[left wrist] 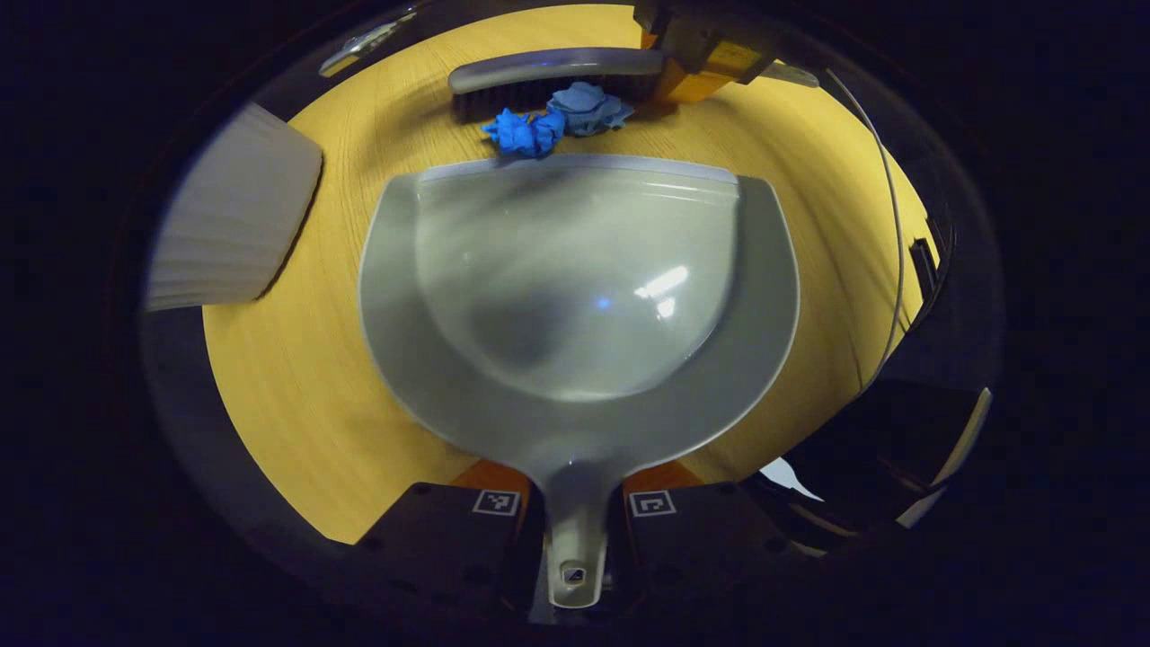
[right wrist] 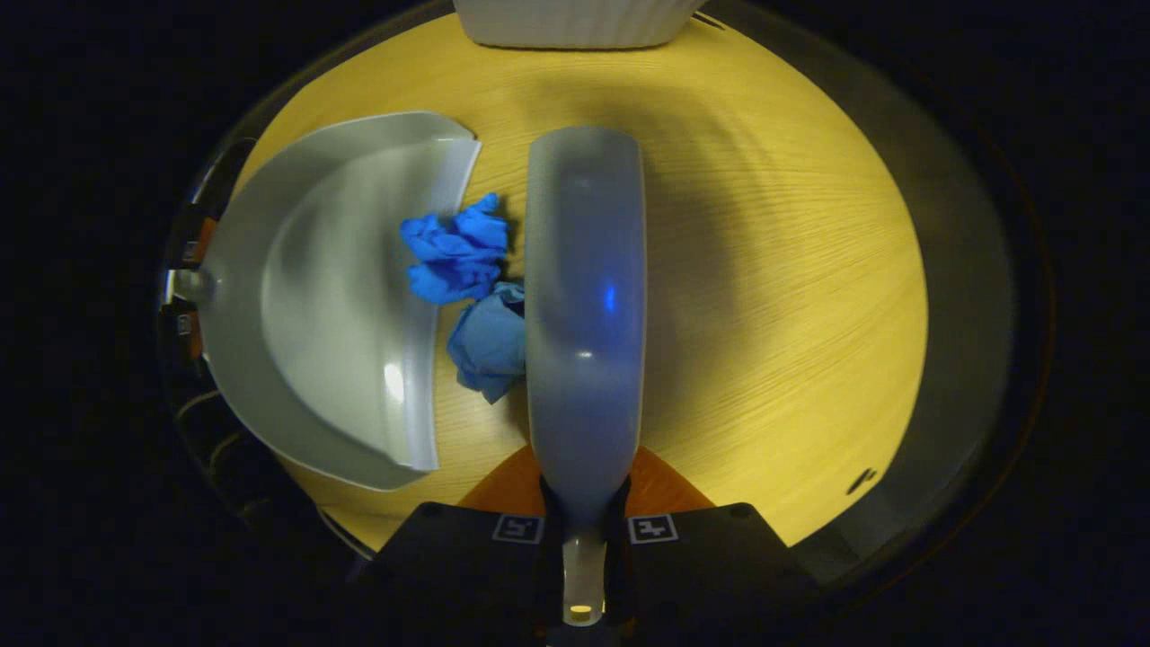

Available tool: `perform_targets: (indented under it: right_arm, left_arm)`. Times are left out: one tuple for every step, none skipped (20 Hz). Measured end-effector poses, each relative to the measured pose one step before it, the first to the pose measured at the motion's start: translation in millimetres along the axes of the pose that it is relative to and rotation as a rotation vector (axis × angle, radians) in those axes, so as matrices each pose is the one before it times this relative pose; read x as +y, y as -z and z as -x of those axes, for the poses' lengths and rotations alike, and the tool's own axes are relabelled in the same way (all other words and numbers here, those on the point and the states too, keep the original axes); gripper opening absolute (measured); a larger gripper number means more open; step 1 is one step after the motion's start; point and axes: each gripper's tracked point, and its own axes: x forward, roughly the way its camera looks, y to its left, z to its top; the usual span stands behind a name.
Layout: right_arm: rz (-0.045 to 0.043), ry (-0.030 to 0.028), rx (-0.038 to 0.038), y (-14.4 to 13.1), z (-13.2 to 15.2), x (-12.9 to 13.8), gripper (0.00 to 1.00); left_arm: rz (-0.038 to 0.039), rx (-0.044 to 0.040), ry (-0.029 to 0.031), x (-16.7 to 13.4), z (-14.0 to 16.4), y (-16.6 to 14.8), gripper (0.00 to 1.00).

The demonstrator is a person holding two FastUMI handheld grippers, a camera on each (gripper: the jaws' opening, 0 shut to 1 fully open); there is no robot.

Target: Pick up the small broom and dustpan from the desktop, sweep the trash into the dustpan with the broom, and then empty the trash into the garbage bin.

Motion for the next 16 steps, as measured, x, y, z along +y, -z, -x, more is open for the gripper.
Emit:
perform_targets:
  right_arm:
    - [-0.0156,-0.05236,-0.00034,7.21,0.64,9.08,0.19]
    - [-0.00893,-0.05454,0.0,5.97,-1.98,10.64,0.19]
    - [-0.00365,-0.06001,0.00282,2.01,-1.18,10.34,0.28]
    - [-0.0043,-0.0669,0.0087,5.51,-0.68,7.89,0.28]
    - [0.00086,-0.05593,0.01594,4.76,3.59,6.72,0.19]
    - [-0.0031,-0.0509,0.00915,8.16,0.7,8.62,0.28]
    - [-0.01863,-0.0538,0.00506,2.5,-0.47,0.69,0.28]
    - [-0.00981,-0.02402,-0.01367,-5.09,0.02,-0.77,0.27]
    - [-0.01334,-0.01741,-0.02389,-0.15,1.03,2.23,0.28]
    - [-0.03189,-0.02967,-0.03569,0.78,1.66,3.54,0.28]
    - [-0.04496,-0.04408,-0.05372,-1.65,8.46,7.5,0.28]
    - [-0.05609,-0.05909,-0.0635,-0.82,9.76,8.83,0.28]
    - [-0.04981,-0.05275,-0.07672,1.55,8.91,9.33,0.19]
    - [-0.03545,-0.05032,-0.07908,-0.51,13.16,9.77,0.28]
    - [-0.03063,-0.05027,-0.0738,4.57,9.85,3.21,0.19]
    - [-0.02316,-0.04121,-0.07743,-0.52,14.09,3.16,0.19]
  left_arm:
    - [-0.00519,-0.00814,0.00582,-0.27,-1.44,-0.15,0.28]
    - [-0.00953,-0.00502,0.00683,-0.53,-0.58,1.15,0.28]
    - [-0.0291,-0.02012,0.00091,-0.7,0.51,-1.51,0.28]
    - [-0.02542,-0.00818,-0.00548,-0.28,-2.62,2.87,0.28]
    - [-0.02713,-0.00068,-0.00665,-1.06,0.42,2.65,0.28]
    - [-0.02371,-0.00534,-0.00636,-0.86,-4.05,3.96,0.28]
    - [-0.01229,-0.0027,-0.0056,-1.79,-2.19,1.72,0.28]
    - [0.00107,0.00605,-0.00187,-0.43,0.35,3.83,0.29]
    - [-0.00156,-0.01254,-0.00345,0.17,-0.98,-2.09,0.28]
    - [-0.00337,-0.01358,-0.0082,0.39,-0.54,-0.42,0.28]
    - [0.00755,-0.01237,-0.0089,-1.38,-0.18,0.38,0.28]
    - [0.01214,-0.02304,-0.00523,1.05,3.54,-2.43,0.28]
    - [0.01551,-0.04498,-0.00848,1.15,4.51,-6.48,0.29]
    - [0.01867,-0.03879,-0.00409,0.28,-0.02,-2.46,0.28]
    - [0.02335,-0.05346,-0.01237,0.39,8.91,-5.86,0.28]
    - [0.02077,-0.04702,-0.0064,-0.23,6.79,-7.68,0.28]
